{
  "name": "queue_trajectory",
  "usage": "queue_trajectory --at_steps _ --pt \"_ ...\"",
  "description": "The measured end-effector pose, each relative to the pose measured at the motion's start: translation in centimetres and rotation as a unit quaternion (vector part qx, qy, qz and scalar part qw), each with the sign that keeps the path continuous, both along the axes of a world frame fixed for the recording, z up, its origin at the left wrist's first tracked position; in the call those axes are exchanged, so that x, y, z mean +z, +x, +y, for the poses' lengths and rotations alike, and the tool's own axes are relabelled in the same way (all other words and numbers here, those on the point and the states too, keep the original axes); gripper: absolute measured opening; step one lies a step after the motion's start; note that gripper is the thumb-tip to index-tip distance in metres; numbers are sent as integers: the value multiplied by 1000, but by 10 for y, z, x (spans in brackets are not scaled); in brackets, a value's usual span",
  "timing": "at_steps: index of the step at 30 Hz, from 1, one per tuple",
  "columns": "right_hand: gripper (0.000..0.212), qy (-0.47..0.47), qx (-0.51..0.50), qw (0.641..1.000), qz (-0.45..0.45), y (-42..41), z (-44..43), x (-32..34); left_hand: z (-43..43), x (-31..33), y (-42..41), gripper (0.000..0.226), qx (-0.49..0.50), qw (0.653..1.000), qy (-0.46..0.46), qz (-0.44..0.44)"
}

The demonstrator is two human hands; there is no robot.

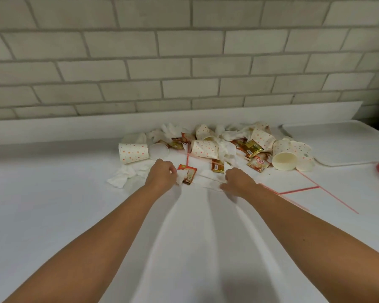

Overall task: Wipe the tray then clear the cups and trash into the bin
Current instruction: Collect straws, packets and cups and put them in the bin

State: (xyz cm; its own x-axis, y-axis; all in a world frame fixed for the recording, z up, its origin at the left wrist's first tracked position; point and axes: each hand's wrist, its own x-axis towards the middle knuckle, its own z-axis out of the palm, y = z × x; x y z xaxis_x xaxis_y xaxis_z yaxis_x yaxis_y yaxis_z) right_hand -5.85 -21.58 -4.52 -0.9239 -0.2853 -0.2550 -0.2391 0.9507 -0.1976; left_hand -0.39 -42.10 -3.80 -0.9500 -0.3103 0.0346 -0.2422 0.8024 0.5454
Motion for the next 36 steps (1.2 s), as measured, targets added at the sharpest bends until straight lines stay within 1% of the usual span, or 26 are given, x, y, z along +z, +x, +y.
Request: queue_trajectory --at_steps 1,2,4,5,8,10,12,14,16,17,18,20,22,25,27,29,31,32,33,34,35,36 --pt "16 10 0 1000 -3 -2 -2 0 -7 -1 -2 14 3 1000 0 5" --pt "11 18 4 1000 -3 -5 -3 -1 -13 -1 -3 13 9 1000 1 9" --pt "28 36 26 999 -9 -9 -8 1 -25 -2 -6 12 25 1000 -1 16" --pt "32 43 40 998 -13 -9 -11 5 -32 -1 -8 13 39 999 -6 20" --pt "30 58 52 997 -9 -11 -19 15 -55 2 -10 18 100 994 -47 12" --pt "19 76 51 996 9 -12 -27 27 -73 5 -9 29 141 987 -74 -12" --pt "6 96 60 993 41 -13 -37 44 -91 5 -8 38 174 979 -92 -59" --pt "16 110 64 989 69 -13 -46 62 -107 2 -7 42 193 968 -94 -126" --pt "27 124 65 987 82 -15 -55 77 -119 -4 -6 43 182 964 -79 -179" --pt "28 132 63 986 78 -16 -60 82 -124 -8 -5 43 163 966 -76 -187" --pt "26 139 62 986 72 -16 -65 85 -127 -12 -4 42 143 970 -73 -182" --pt "14 151 61 984 69 -18 -72 90 -132 -18 -4 37 131 980 -44 -143" --pt "14 141 64 985 70 -19 -78 94 -132 -20 -5 33 145 984 -31 -103" --pt "15 107 84 989 60 -21 -80 95 -124 -11 -8 28 173 981 -83 -39" --pt "28 64 96 991 60 -23 -81 92 -114 0 -9 28 169 980 -103 29" --pt "42 24 104 991 74 -26 -84 87 -104 8 -13 32 140 985 -91 43" --pt "43 -10 106 990 90 -26 -87 84 -95 11 -18 38 95 994 -43 -5" --pt "41 -26 105 990 95 -25 -88 83 -92 9 -20 43 65 997 -19 -48" --pt "38 -42 99 990 94 -25 -89 83 -87 7 -21 53 33 995 -12 -97" --pt "37 -56 93 990 91 -24 -90 83 -84 2 -21 63 9 990 -26 -140" --pt "37 -68 89 990 80 -23 -90 83 -82 -3 -21 66 -9 986 -47 -162" --pt "33 -82 90 990 67 -21 -91 83 -81 -9 -22 57 -20 984 -64 -163"
